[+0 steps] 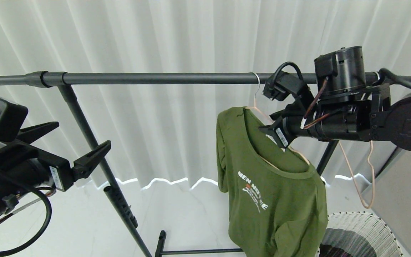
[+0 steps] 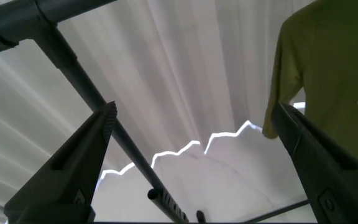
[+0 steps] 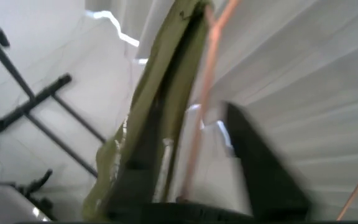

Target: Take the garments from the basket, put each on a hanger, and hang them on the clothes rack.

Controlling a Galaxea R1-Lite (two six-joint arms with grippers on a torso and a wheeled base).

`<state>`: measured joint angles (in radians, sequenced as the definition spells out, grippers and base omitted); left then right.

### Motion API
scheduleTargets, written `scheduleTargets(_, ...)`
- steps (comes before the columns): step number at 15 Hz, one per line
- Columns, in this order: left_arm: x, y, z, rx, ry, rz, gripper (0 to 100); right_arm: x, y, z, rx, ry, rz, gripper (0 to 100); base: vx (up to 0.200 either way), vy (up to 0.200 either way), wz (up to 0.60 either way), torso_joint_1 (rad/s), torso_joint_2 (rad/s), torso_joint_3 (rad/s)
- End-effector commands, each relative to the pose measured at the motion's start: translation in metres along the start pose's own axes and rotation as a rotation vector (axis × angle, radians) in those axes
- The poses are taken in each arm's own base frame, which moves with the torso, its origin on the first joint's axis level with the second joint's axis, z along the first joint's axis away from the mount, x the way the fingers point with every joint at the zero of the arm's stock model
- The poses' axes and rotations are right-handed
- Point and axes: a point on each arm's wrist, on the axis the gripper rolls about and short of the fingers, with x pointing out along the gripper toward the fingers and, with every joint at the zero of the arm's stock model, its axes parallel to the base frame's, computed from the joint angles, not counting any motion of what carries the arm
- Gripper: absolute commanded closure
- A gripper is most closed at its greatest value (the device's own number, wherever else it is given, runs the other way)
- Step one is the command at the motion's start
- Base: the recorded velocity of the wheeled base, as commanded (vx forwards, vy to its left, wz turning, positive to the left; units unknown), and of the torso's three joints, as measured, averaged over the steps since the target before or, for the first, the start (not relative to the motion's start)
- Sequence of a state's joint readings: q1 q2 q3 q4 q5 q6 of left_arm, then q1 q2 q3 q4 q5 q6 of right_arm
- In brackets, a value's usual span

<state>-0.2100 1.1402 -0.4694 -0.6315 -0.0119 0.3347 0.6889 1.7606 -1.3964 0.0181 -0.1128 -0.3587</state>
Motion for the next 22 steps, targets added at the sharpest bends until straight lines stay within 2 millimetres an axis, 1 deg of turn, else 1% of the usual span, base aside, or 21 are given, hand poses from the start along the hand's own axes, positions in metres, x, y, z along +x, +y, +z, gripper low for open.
scheduleTargets(1, 0.0, 0.0, 0.0, 0.001, 0.0, -0.001, 0, -0.007, -0.003, 0.006, 0.006, -0.045, -0.016, 0, 0.0, 0.0, 0.0, 0.0, 0.0, 0.0)
scheduleTargets(2, 0.0, 0.0, 0.0, 0.001, 0.001, 0.002, 0, -0.009, -0.003, 0.006, 0.008, -0.059, -0.022, 0, 0.0, 0.0, 0.0, 0.0, 0.0, 0.0)
scheduleTargets(3, -0.001, 0.0, -0.002, 0.001, 0.009, 0.006, 0, -0.02, -0.004, 0.009, 0.01, -0.097, -0.039, 0, 0.0, 0.0, 0.0, 0.0, 0.0, 0.0)
scheduleTargets(5, -0.003, -0.001, -0.008, -0.001, 0.025, 0.005, 0, -0.043, -0.006, 0.007, 0.013, -0.11, -0.064, 0, 0.0, 0.0, 0.0, 0.0, 0.0, 0.0)
scheduleTargets(7, -0.004, -0.001, -0.009, 0.002, 0.031, 0.016, 0, -0.073, -0.012, -0.006, 0.033, -0.089, -0.135, 0, 0.0, 0.0, 0.0, 0.0, 0.0, 0.0)
scheduleTargets(9, -0.003, 0.0, -0.01, 0.005, 0.056, 0.064, 0, -0.1, -0.017, -0.017, 0.053, -0.079, -0.211, 0, 0.0, 0.0, 0.0, 0.0, 0.0, 0.0)
scheduleTargets(11, -0.005, -0.001, -0.013, 0.005, 0.072, 0.087, 0, -0.119, -0.025, -0.028, 0.064, -0.057, -0.301, 0, -0.2, 0.0, 0.0, 0.002, 0.01, 0.01)
scheduleTargets(13, -0.007, -0.002, -0.017, 0.004, 0.082, 0.088, 0, -0.133, -0.034, -0.048, 0.081, 0.02, -0.443, 0, -0.2, 0.0, 0.0, 0.01, 0.0, 0.01)
scheduleTargets(16, -0.012, -0.003, -0.021, 0.005, 0.093, 0.102, 0, -0.156, -0.045, -0.077, 0.068, 0.104, -0.571, 0, -0.2, 0.0, 0.0, -0.005, 0.0, 0.002)
scheduleTargets(18, -0.016, -0.005, -0.026, 0.006, 0.107, 0.105, 0, -0.169, -0.047, -0.089, 0.081, 0.122, -0.615, 0, -0.2, 0.0, 0.0, 0.005, 0.0, 0.0)
scheduleTargets(19, -0.02, -0.006, -0.03, 0.006, 0.115, 0.104, 0, -0.179, -0.046, -0.099, 0.091, 0.137, -0.646, 0, -0.2, 0.0, 0.0, 0.002, 0.0, 0.002)
scheduleTargets(22, -0.025, -0.008, -0.037, -0.006, 0.137, 0.108, 0, -0.197, -0.04, -0.12, 0.109, 0.17, -0.698, 0, -0.2, 0.0, 0.0, 0.002, 0.0, 0.005)
